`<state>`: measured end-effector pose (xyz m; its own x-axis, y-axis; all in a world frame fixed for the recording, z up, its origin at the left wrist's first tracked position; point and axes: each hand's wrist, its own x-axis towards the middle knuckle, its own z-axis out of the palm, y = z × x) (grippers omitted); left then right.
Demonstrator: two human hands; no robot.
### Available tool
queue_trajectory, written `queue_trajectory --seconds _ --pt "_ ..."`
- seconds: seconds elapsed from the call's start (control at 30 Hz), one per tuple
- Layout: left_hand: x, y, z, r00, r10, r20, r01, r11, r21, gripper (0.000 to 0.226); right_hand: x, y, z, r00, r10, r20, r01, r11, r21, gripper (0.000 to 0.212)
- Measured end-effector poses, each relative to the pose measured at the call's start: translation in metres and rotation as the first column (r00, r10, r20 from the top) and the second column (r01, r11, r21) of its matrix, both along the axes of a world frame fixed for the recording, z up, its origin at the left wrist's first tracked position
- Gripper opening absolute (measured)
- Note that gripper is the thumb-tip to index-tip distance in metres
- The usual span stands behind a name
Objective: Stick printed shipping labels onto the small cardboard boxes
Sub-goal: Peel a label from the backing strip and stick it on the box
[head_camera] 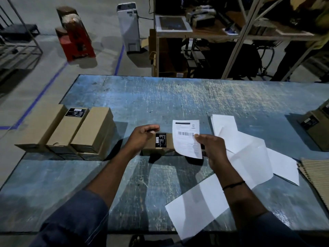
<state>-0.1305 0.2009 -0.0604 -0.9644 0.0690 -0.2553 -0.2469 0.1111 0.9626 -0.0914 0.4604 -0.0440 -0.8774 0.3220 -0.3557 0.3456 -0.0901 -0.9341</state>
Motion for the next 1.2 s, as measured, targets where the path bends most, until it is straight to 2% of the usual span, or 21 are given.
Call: queue_trajectory --seconds 0.17,0.4,0.7,0.93,1.2 --pt "0.003 0.004 -0.004 0.998 -0.027 -0.063 0.021 0.996 -0.088 0.026 0.002 -0.019 -0.008 0.998 0.063 -0.011 -0.063 0.996 0.062 0.010" --pt "0.007 0.007 0.000 0.997 -0.030 -0.066 0.020 0.989 -0.149 0.025 -0.001 -0.024 -0.012 0.996 0.091 -0.005 -0.090 0.986 0.140 0.008" --pt "0.010 0.012 -0.002 0.985 -0.077 -0.155 0.027 0.952 -0.305 0.028 -0.003 -0.029 -0.018 0.998 0.059 -0.033 -0.045 0.946 0.322 0.007" --pt "0.010 0.015 -0.009 0.988 -0.030 -0.149 -0.018 0.948 -0.316 0.031 0.001 -0.033 -0.016 0.995 0.055 -0.078 -0.019 0.914 0.406 0.007" --pt "0.007 0.013 -0.014 0.988 -0.021 -0.152 -0.028 0.951 -0.309 0.028 -0.001 -0.037 -0.015 0.998 0.041 -0.048 -0.012 0.870 0.493 0.011"
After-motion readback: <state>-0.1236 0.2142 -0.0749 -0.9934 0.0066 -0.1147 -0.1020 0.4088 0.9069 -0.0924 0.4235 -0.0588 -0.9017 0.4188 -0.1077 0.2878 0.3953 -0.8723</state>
